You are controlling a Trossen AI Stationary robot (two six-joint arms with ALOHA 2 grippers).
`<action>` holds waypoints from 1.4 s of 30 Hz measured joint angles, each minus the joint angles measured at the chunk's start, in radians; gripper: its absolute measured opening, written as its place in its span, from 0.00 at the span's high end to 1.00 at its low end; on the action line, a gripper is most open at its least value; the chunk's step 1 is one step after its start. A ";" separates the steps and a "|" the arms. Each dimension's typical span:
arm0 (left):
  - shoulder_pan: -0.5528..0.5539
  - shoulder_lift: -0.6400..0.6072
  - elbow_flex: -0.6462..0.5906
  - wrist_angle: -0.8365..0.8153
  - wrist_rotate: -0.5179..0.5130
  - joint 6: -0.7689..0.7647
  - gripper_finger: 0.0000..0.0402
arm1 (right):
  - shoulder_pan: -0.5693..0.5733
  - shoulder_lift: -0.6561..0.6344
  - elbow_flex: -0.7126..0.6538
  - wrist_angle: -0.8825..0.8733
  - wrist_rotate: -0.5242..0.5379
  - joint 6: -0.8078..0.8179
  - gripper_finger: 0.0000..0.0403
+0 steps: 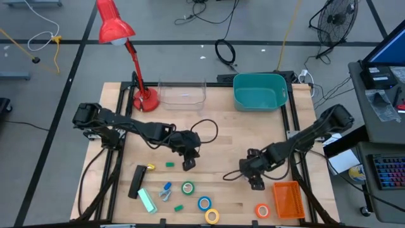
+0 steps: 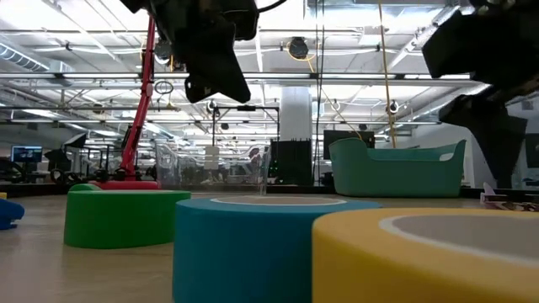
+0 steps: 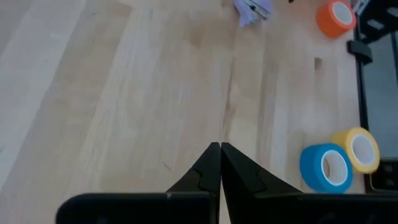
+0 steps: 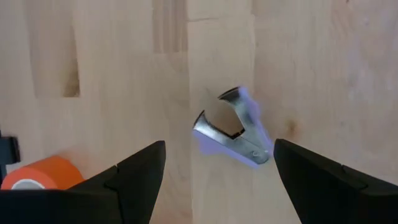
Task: Pick and place Stapler, Stapler remover, tape
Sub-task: Put the violet staple remover into the orange bin
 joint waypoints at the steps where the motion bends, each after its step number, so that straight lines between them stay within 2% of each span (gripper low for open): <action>1: -0.004 0.000 0.000 -0.004 0.000 0.007 0.98 | 0.004 0.009 0.000 0.005 0.000 0.009 0.27; 6: -0.017 0.000 0.000 -0.010 0.000 0.061 0.99 | 0.013 0.058 0.000 0.009 0.030 0.023 0.27; 10: -0.017 0.000 0.000 -0.022 0.022 0.062 0.96 | 0.008 0.078 -0.001 0.018 0.061 0.035 0.27; 16: -0.011 -0.010 0.001 -0.052 0.018 0.068 0.99 | -0.017 0.102 -0.001 0.039 0.129 0.046 0.27; 19: -0.008 -0.009 0.001 -0.054 0.017 0.070 0.97 | -0.036 0.106 -0.001 0.048 0.131 0.053 0.27; 27: -0.006 -0.009 0.001 -0.060 0.022 0.091 0.99 | -0.093 0.106 -0.001 0.054 0.189 0.161 0.27; 35: -0.004 -0.009 0.001 -0.061 0.038 0.109 0.97 | -0.170 0.105 -0.001 0.099 0.209 0.409 0.27; 36: -0.004 -0.009 0.001 -0.061 0.045 0.111 0.98 | -0.175 0.105 -0.001 0.134 0.204 0.393 0.27; 39: -0.005 -0.009 0.001 -0.062 0.053 0.112 0.99 | -0.178 0.091 0.001 0.249 0.117 0.196 0.27; 42: -0.004 -0.009 0.001 -0.069 0.054 0.113 0.97 | -0.176 0.083 0.011 0.266 0.011 0.102 0.27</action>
